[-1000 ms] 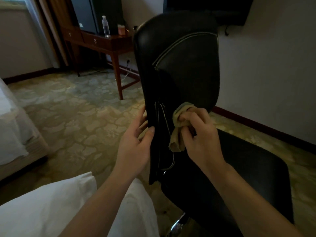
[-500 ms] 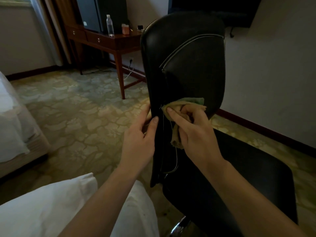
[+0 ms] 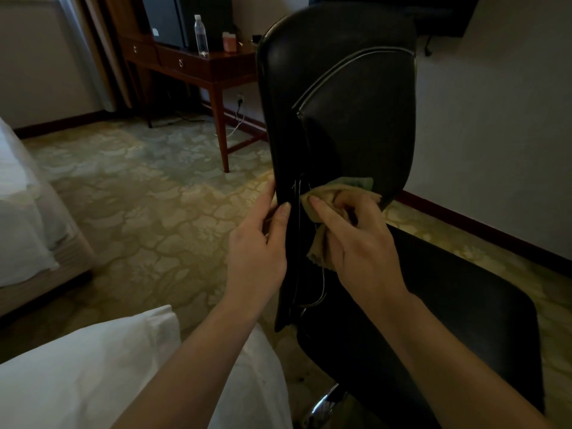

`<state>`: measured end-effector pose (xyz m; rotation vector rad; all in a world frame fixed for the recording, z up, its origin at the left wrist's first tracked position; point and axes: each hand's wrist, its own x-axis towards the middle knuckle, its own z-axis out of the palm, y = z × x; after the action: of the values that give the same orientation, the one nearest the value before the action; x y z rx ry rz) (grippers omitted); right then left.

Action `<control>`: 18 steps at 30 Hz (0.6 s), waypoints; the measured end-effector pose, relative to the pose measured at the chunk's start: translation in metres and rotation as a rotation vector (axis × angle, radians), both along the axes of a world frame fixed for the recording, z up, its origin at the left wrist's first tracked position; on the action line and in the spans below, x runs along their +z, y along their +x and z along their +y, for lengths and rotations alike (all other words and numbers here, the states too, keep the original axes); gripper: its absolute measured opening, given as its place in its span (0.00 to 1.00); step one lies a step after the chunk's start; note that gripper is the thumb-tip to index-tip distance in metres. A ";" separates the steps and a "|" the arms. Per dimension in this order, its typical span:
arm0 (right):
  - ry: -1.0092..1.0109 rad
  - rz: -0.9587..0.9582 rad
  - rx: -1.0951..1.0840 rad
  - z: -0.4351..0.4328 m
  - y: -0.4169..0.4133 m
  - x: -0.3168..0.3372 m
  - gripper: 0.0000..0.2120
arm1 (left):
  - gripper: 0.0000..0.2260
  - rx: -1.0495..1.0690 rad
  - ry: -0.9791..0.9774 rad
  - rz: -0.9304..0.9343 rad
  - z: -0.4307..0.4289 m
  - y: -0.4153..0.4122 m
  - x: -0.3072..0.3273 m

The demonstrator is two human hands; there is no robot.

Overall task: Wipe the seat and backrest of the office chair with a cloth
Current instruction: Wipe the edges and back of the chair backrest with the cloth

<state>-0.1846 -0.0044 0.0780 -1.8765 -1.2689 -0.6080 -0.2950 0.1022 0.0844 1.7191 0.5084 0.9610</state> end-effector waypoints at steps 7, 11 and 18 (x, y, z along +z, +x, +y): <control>0.021 -0.023 -0.004 0.007 0.000 0.015 0.19 | 0.21 -0.004 0.010 -0.004 0.002 0.002 -0.004; -0.016 -0.045 0.017 -0.004 0.001 -0.003 0.22 | 0.20 -0.003 0.007 -0.012 0.003 0.002 -0.005; -0.035 -0.169 0.036 -0.020 0.002 -0.005 0.15 | 0.21 -0.002 0.030 -0.007 0.002 0.001 -0.004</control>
<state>-0.1826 -0.0240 0.0735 -1.8577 -1.4266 -0.7419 -0.2940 0.1043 0.0801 1.7417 0.4900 0.9777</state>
